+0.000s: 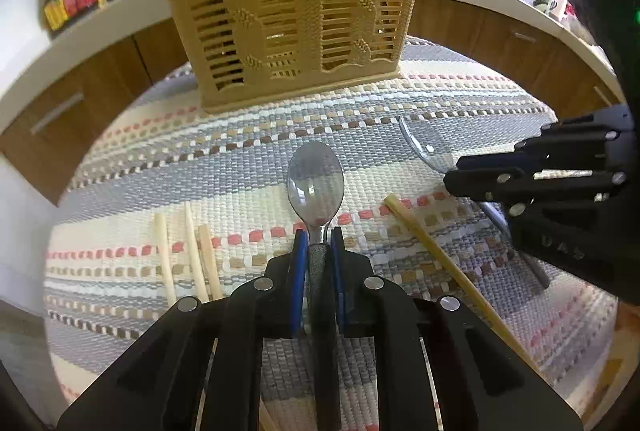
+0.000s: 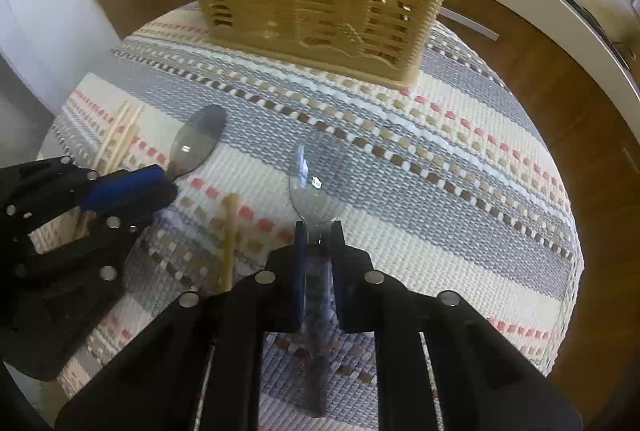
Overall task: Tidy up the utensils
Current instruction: 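Lift both clear spoons into the tan basket and open both tools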
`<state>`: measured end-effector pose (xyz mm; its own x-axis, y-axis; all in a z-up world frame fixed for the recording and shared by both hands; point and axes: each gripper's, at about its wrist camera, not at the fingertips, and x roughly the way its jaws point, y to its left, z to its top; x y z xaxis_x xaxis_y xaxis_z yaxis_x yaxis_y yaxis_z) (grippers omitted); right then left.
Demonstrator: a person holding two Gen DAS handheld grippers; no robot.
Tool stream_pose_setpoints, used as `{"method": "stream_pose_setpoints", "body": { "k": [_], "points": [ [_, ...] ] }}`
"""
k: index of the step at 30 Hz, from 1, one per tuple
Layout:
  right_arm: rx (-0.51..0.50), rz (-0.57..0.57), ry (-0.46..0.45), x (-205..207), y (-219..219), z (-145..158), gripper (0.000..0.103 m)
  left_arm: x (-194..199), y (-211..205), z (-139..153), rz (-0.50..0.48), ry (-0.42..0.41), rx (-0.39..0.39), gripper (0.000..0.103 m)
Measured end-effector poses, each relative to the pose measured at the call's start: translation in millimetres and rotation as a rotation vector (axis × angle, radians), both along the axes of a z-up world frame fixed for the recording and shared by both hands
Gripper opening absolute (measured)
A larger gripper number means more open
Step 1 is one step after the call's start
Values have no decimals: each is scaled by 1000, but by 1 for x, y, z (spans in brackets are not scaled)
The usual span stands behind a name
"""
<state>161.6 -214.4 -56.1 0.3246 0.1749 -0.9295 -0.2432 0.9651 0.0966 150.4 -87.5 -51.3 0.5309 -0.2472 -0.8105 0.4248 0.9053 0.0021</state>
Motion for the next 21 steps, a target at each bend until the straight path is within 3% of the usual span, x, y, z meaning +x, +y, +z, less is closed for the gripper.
{"method": "stream_pose_setpoints", "body": {
  "k": [6, 14, 17, 21],
  "points": [
    [143, 28, -104, -14, -16, 41, 10, -6, 16, 36, 23, -91, -136, 10],
    [321, -11, -375, -14, -45, 129, 10, -5, 40, 126, 4, -349, -340, 10],
    [334, -59, -486, -4, -58, 158, 10, 1, 45, 154, -1, -467, -391, 10],
    [355, -116, -608, 8, -76, 189, 10, 20, 44, 177, 25, -563, -442, 10]
  ]
}}
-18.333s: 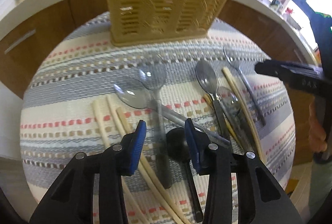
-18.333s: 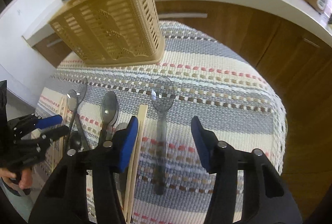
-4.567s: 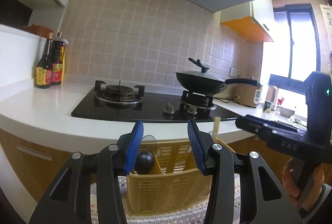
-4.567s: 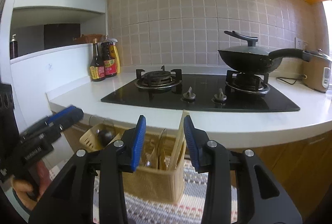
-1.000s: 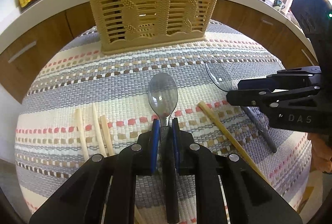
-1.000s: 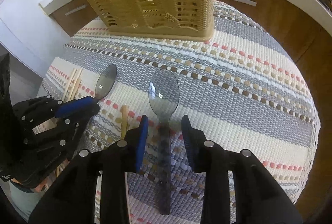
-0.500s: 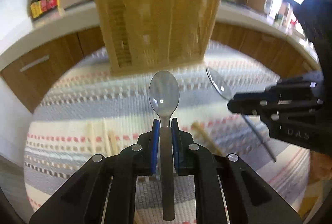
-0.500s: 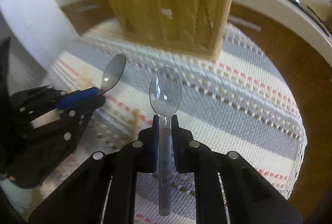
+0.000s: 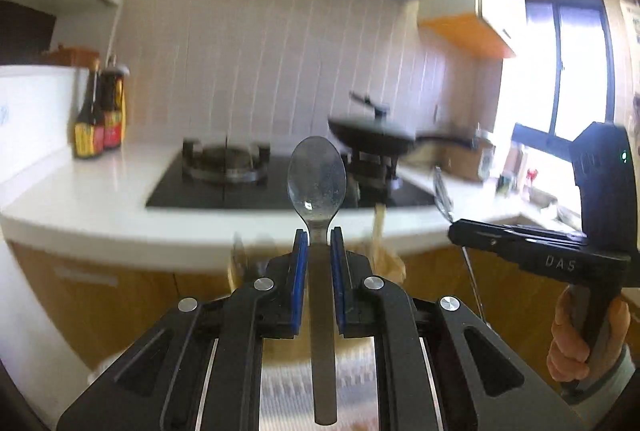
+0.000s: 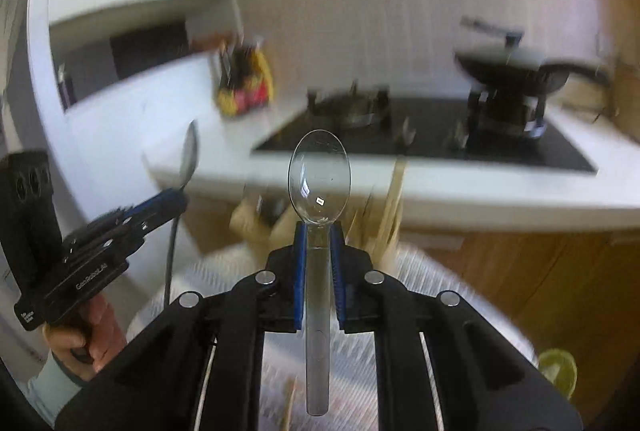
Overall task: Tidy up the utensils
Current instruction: 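Lift both clear spoons into the tan basket and open both tools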
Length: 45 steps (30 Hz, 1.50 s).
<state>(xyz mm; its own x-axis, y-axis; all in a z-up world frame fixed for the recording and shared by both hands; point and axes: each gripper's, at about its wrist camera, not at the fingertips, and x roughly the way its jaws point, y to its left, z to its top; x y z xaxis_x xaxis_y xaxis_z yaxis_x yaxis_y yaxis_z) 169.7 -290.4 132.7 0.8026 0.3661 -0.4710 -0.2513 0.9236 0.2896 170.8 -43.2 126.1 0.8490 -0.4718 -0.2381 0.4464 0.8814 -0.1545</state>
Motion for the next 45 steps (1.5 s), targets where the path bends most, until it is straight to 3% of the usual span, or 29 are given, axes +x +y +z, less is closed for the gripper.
{"method": "stream_pose_setpoints", "body": {
  "k": [5, 9, 16, 27, 35, 36, 40, 45],
  "points": [
    [64, -127, -75, 30, -16, 6, 10, 28, -4, 3, 46, -55, 2, 10],
    [109, -170, -112, 59, -24, -6, 10, 56, 0, 0, 35, -61, -48, 10],
    [63, -222, -164, 86, -17, -23, 10, 91, 4, -13, 11, -52, -121, 10],
    [62, -208, -222, 102, -5, -47, 10, 101, 0, -34, 130, -123, -129, 10],
    [40, -219, -241, 88, -8, -63, 10, 95, -1, -48, 128, -126, -118, 11],
    [32, -216, -244, 84, -7, -65, 11, 93, 1, -49, 126, -126, -120, 12],
    [5, -208, -244, 69, -9, -66, 12, 83, 7, -51, 131, -117, -119, 34],
    [11, -186, -228, 42, -15, -62, 26, 66, 24, -53, 118, -70, -152, 39]
  ]
}}
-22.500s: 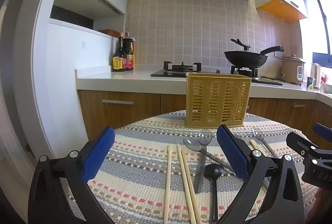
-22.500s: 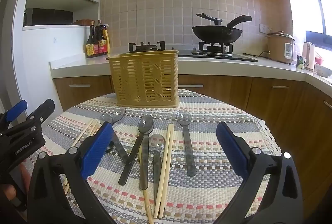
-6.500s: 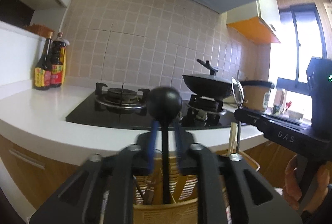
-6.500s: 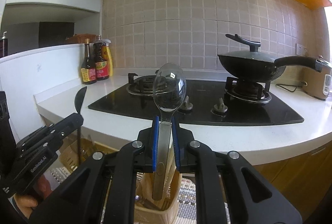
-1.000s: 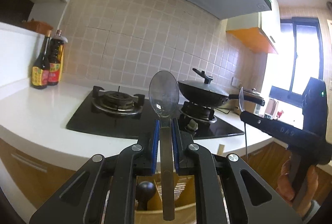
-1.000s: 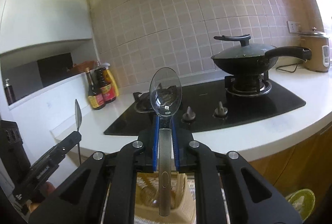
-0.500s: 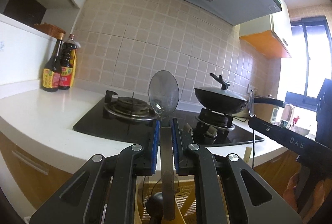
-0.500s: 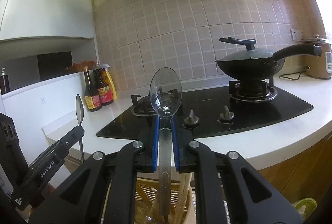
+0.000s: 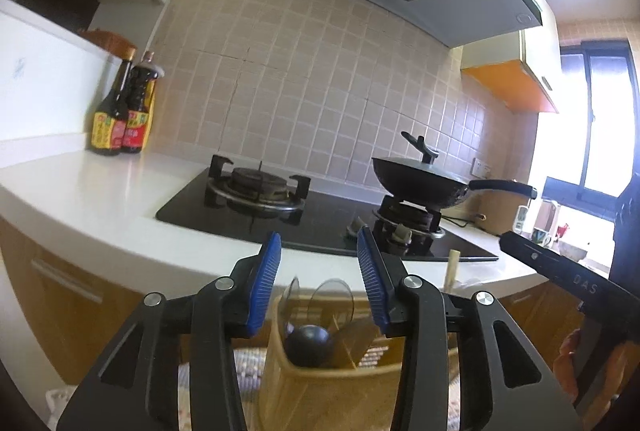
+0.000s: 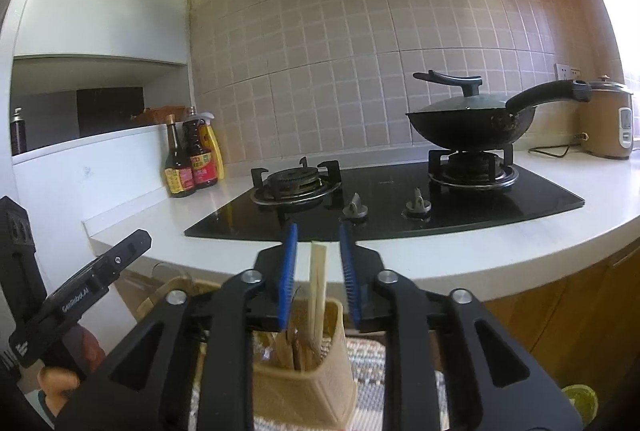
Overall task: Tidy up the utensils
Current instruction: 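Grasp a wooden chopstick with the left tool while the right tool grasps another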
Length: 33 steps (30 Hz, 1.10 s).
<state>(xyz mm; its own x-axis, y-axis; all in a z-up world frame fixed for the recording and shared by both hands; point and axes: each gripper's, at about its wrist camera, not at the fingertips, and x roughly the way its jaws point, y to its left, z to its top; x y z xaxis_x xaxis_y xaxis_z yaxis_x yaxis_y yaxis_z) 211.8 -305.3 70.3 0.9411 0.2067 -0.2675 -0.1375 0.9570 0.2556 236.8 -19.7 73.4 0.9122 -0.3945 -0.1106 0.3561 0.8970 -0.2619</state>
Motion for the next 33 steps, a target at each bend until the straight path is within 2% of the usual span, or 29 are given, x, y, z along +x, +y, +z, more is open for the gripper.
{"method": "stream_pose_setpoints", "body": {
  "k": [8, 13, 15, 19, 22, 26, 30, 33],
  "points": [
    [-34, 48, 65, -52, 9, 8, 26, -41, 21, 9, -37, 45, 5, 42],
    [-57, 102, 212, -72, 26, 4, 26, -70, 30, 9, -61, 126, 60, 42],
    [-63, 131, 281, -78, 36, -3, 26, -78, 36, 3, -77, 193, 82, 42],
    [-79, 187, 403, -92, 57, -22, 26, -88, 52, -14, -67, 312, 114, 42],
    [-63, 219, 499, -102, 70, -43, 26, -92, 61, -36, -74, 443, 148, 42],
    [-68, 212, 605, -107, 81, -72, 26, -98, 61, -69, -98, 584, 224, 41],
    [-54, 233, 744, -107, 90, -102, 26, -103, 54, -98, -123, 670, 292, 41],
    [-93, 243, 800, -110, 100, -113, 26, -105, 49, -114, -118, 708, 344, 40]
  ]
}}
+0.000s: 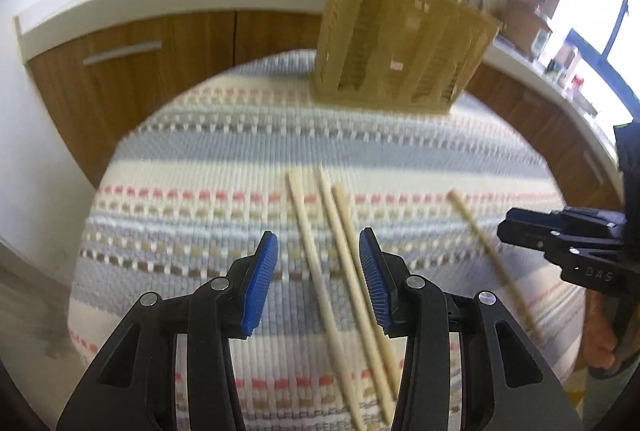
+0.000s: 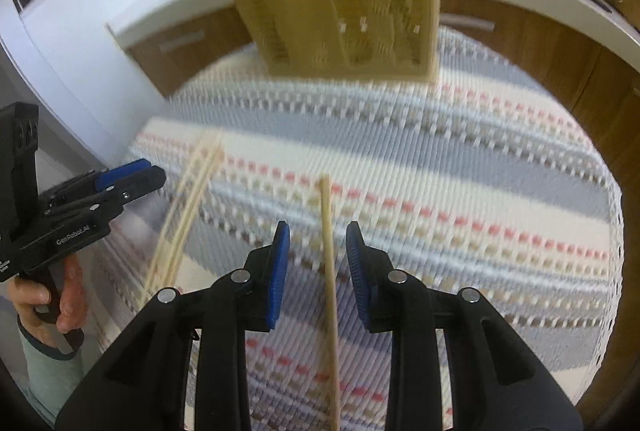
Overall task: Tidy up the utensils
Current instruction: 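Grasp a wooden chopstick with the left tool while the right tool grasps another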
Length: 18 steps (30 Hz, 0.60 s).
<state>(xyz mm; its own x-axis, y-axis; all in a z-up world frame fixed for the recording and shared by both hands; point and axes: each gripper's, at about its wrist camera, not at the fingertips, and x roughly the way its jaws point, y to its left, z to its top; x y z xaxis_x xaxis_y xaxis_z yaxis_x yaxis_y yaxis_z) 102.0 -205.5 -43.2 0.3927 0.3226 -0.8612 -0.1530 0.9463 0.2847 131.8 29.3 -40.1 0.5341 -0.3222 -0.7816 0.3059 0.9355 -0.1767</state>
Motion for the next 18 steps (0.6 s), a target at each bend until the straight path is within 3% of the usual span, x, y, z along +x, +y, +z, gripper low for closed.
{"method": "stream_pose_setpoints", "body": {
  "k": [9, 18],
  "points": [
    [-111, 11, 59, -7, 21, -16, 26, -1, 0, -6, -25, 69, 35, 36],
    [-161, 11, 109, -10, 28, -24, 20, 6, -15, -11, -38, 130, 153, 31]
  ]
}}
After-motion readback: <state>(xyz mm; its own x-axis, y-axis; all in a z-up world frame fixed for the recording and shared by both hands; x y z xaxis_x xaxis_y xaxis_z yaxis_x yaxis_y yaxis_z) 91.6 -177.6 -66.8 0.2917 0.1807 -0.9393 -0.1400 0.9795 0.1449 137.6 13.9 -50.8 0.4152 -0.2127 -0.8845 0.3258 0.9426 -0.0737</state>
